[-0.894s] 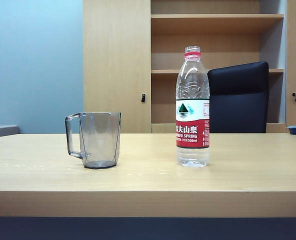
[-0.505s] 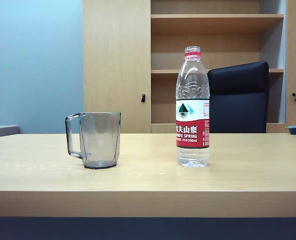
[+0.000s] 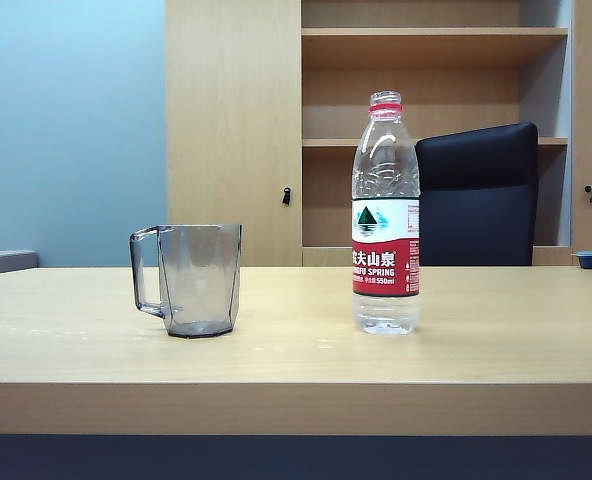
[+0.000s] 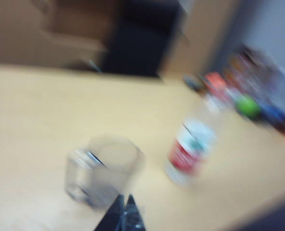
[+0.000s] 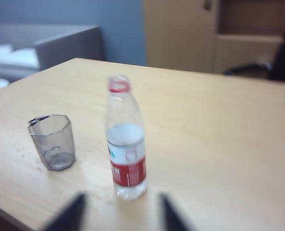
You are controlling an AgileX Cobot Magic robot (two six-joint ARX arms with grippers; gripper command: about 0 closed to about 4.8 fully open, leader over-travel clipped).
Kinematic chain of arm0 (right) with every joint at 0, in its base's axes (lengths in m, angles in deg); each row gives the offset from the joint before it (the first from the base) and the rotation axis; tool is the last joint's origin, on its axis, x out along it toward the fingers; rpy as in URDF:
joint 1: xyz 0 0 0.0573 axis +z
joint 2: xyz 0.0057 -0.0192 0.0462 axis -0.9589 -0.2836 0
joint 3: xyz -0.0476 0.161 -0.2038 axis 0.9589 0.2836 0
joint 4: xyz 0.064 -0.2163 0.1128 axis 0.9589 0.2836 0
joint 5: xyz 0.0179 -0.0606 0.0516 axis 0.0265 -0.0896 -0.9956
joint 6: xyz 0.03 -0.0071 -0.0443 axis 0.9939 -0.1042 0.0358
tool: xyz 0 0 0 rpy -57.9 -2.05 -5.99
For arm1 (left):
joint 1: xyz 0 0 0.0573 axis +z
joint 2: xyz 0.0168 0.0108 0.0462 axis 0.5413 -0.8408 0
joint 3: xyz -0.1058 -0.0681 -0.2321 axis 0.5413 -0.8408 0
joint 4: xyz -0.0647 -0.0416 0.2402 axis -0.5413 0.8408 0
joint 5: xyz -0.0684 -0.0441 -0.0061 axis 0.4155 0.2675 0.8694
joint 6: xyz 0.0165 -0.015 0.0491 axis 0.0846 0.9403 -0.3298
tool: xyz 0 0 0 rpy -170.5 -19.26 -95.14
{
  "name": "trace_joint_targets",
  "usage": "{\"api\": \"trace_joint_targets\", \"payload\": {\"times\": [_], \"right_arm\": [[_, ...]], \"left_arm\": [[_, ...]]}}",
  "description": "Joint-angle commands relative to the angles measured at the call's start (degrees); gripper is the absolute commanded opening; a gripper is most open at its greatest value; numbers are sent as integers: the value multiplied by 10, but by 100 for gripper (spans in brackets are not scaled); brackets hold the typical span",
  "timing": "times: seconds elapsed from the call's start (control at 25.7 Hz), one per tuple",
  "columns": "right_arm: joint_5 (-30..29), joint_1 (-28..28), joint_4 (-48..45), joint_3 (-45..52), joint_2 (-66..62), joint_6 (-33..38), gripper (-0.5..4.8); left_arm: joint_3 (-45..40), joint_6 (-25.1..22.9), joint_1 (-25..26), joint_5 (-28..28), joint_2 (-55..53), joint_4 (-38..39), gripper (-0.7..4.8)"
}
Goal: Pick up the mineral water bottle on the table and pour water into the mug until it's half full.
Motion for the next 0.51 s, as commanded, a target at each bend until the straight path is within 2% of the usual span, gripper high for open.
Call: {"api": "trace_joint_targets", "payload": {"times": [0.04,0.23,0.31,0.39,0.51], "right_arm": [[-10,3,-87,-16,-60,-40,256],[-3,56,-217,-14,-200,-39,257],[91,147,-283,-13,-322,-38,289],[125,193,-325,-7,-380,-38,287],[172,253,-455,30,-465,-22,282]], "left_arm": [[6,-12,0,49,-40,0,-6],[10,-12,0,48,-66,3,-6],[10,-12,0,48,-66,3,-6],[10,-12,0,48,-66,4,-6],[10,-13,0,39,-66,3,-6]]}}
